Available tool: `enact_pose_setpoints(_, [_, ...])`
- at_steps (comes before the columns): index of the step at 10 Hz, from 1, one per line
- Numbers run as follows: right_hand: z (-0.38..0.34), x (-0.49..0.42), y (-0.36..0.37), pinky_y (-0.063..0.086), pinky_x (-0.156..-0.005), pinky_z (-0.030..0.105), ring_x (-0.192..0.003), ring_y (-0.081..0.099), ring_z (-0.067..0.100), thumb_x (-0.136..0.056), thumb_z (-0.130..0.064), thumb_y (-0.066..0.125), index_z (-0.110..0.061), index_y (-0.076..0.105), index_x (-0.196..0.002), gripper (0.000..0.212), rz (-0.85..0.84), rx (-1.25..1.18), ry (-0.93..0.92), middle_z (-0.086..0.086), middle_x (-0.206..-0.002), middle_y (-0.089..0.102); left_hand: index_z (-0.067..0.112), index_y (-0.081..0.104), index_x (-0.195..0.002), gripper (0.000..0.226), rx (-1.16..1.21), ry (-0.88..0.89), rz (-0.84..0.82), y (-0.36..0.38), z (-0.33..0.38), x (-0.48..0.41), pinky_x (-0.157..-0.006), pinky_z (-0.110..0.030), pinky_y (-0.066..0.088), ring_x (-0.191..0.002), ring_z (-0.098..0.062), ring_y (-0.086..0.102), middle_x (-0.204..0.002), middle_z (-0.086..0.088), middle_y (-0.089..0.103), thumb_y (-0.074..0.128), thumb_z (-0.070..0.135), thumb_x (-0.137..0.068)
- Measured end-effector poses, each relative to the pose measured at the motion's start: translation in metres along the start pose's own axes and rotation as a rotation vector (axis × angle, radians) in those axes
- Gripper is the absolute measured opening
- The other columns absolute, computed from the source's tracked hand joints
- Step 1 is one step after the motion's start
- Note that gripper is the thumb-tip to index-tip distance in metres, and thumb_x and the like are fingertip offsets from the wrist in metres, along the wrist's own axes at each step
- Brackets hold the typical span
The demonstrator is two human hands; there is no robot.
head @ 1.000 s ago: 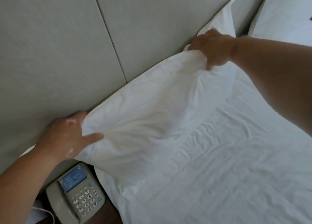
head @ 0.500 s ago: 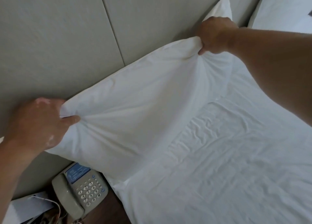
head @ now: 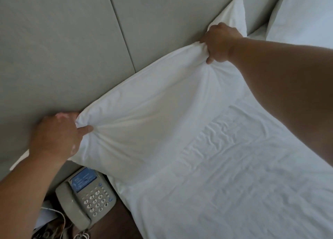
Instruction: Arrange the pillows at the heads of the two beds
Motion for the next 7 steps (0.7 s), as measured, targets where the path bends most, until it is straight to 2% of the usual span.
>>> enact_pose_setpoints(1, [0.004, 0.003, -0.005, 0.043, -0.083, 0.047, -0.118, 0.051, 0.039, -0.079, -0.029, 0.085, -0.018, 0.065, -0.131, 0.057, 0.086, 0.042, 0.001, 0.016, -0.120, 0.060, 0.006, 0.075, -0.089, 0.035, 0.015, 0.014, -0.024, -0.005, 0.001, 0.003, -0.064, -0.037, 0.042, -0.077, -0.042, 0.068, -0.086, -0.024, 0.075, 0.081, 0.040, -0.084])
enact_pose_setpoints(2, [0.012, 0.013, -0.010, 0.044, -0.089, 0.050, -0.119, 0.050, 0.040, -0.087, -0.032, 0.076, -0.018, 0.058, -0.138, 0.056, 0.191, 0.056, 0.025, 0.018, -0.123, 0.059, 0.004, 0.074, -0.098, 0.037, 0.021, 0.031, -0.026, -0.012, 0.003, 0.009, -0.068, -0.038, 0.043, -0.090, -0.046, 0.070, -0.094, -0.027, 0.074, 0.081, 0.037, -0.084])
enact_pose_setpoints(3, [0.024, 0.027, -0.009, 0.045, -0.094, 0.053, -0.126, 0.048, 0.040, -0.095, -0.033, 0.065, -0.020, 0.046, -0.149, 0.059, 0.212, -0.042, 0.092, 0.018, -0.133, 0.056, 0.004, 0.071, -0.109, 0.040, -0.017, 0.050, -0.012, -0.017, 0.001, 0.016, -0.073, -0.042, 0.045, -0.096, -0.048, 0.069, -0.102, -0.029, 0.073, 0.079, 0.037, -0.087])
enact_pose_setpoints(4, [0.031, 0.052, -0.007, 0.048, -0.094, 0.053, -0.129, 0.048, 0.038, -0.097, -0.035, 0.061, -0.019, 0.043, -0.150, 0.058, 0.172, -0.132, 0.128, 0.014, -0.141, 0.053, 0.007, 0.069, -0.114, 0.039, -0.040, 0.036, -0.005, -0.023, -0.003, 0.024, -0.081, -0.045, 0.049, -0.102, -0.047, 0.068, -0.108, -0.028, 0.073, 0.075, 0.037, -0.089])
enact_pose_setpoints(5, [0.037, 0.079, 0.002, 0.047, -0.097, 0.053, -0.133, 0.047, 0.037, -0.096, -0.037, 0.063, -0.017, 0.041, -0.150, 0.062, 0.147, -0.196, 0.148, 0.013, -0.148, 0.049, 0.006, 0.069, -0.113, 0.034, -0.029, 0.029, 0.013, -0.030, -0.009, 0.029, -0.081, -0.047, 0.052, -0.100, -0.047, 0.069, -0.107, -0.029, 0.073, 0.073, 0.033, -0.092])
enact_pose_setpoints(6, [0.038, 0.114, 0.006, 0.044, -0.106, 0.053, -0.140, 0.042, 0.035, -0.095, -0.040, 0.064, -0.017, 0.035, -0.155, 0.071, 0.092, -0.283, 0.148, 0.011, -0.156, 0.042, 0.004, 0.070, -0.108, 0.029, -0.047, 0.030, 0.027, -0.039, -0.015, 0.038, -0.083, -0.049, 0.054, -0.100, -0.048, 0.069, -0.105, -0.031, 0.074, 0.069, 0.030, -0.095])
enact_pose_setpoints(7, [0.042, 0.152, 0.021, 0.039, -0.112, 0.048, -0.144, 0.039, 0.032, -0.093, -0.044, 0.066, -0.018, 0.033, -0.158, 0.078, 0.074, -0.336, 0.120, 0.008, -0.160, 0.039, 0.003, 0.069, -0.114, 0.032, -0.023, -0.013, -0.001, -0.047, -0.020, 0.051, -0.088, -0.049, 0.052, -0.106, -0.048, 0.067, -0.113, -0.030, 0.073, 0.067, 0.030, -0.096])
Point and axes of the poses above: each hand's wrist, its own x-axis away from the middle knuckle, its own y-axis out of the palm, z = x × y, the point moved 1 cm from there along -x, towards the middle knuckle
